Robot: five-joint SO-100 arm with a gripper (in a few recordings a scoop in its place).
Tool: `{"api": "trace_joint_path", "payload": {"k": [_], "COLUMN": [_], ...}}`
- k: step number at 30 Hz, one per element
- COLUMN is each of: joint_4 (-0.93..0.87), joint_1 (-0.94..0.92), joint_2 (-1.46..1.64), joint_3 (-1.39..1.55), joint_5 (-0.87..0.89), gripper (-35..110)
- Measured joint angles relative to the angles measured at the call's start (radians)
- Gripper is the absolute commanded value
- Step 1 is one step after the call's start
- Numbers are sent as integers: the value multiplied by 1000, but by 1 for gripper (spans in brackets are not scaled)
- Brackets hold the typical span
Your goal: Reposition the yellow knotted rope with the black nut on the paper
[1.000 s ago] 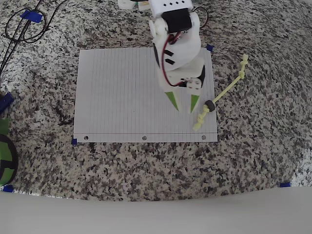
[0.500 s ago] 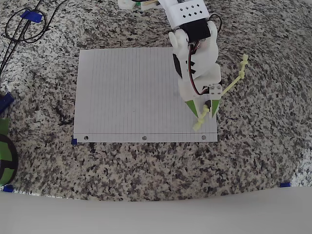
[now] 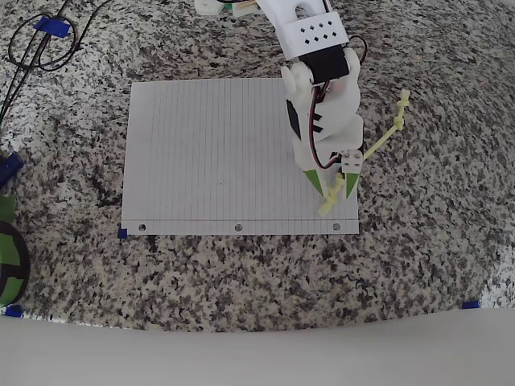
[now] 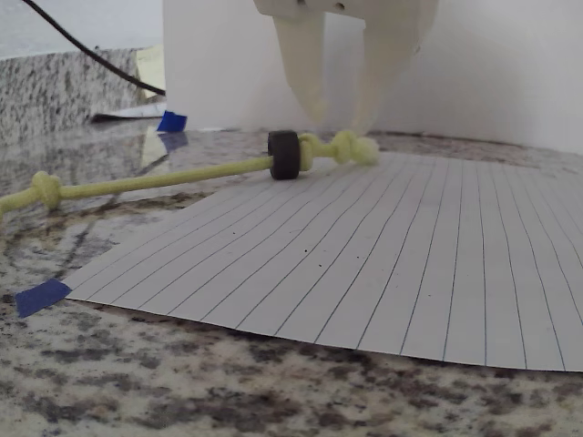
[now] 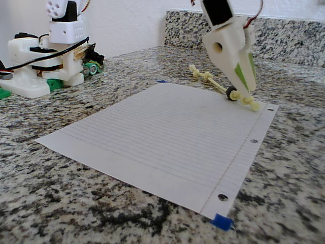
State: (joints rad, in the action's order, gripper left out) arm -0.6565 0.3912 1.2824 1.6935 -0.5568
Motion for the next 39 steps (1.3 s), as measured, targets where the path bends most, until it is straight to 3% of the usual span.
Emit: {"api": "trace_joint_path", "payload": {"k": [32, 36, 39], "joint_4": [-25, -25, -25], "joint_1": [-18, -18, -18], "joint_2": [-48, -51, -54], "joint_3": [-17, -17, -17], "joint_5": [-44, -44, -44], "gripper": [25, 19, 0]}}
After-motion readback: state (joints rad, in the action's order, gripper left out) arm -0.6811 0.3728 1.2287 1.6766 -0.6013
